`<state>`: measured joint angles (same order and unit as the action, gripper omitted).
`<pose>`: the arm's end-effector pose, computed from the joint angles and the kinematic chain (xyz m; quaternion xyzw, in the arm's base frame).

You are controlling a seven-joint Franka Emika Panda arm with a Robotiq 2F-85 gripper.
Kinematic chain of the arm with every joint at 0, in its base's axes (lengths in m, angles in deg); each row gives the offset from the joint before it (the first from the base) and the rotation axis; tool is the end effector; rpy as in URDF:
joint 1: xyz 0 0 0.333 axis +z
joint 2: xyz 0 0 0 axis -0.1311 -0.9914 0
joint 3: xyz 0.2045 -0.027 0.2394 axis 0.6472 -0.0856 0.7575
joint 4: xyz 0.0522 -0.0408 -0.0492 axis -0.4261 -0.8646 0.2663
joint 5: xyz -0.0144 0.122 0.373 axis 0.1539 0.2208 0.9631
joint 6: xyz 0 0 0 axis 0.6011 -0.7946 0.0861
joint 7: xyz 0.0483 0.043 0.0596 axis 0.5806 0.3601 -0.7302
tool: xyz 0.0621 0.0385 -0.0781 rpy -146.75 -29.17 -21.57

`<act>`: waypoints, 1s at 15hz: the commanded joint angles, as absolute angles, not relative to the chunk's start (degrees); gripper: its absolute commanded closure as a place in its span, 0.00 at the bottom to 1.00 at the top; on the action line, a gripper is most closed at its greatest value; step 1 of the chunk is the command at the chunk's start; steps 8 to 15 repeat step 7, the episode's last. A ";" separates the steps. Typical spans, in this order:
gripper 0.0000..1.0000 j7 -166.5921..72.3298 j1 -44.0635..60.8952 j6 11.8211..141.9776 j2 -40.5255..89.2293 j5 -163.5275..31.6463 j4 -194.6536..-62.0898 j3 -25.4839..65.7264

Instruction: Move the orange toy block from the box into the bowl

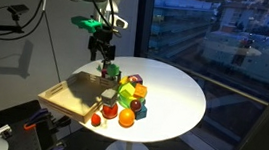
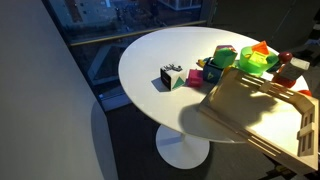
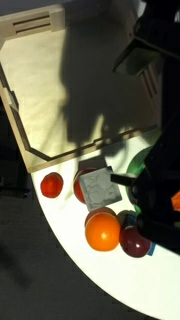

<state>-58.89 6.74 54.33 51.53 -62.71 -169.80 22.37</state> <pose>0.4538 -0.0194 0.3960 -0.9945 -0.0398 0.0961 0.0132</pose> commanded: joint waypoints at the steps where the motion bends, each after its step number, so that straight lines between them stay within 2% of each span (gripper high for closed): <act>1: 0.00 -59.41 6.75 55.53 55.32 -63.56 -171.92 22.38; 15: 0.00 -58.78 6.84 54.58 54.54 -62.75 -171.13 22.30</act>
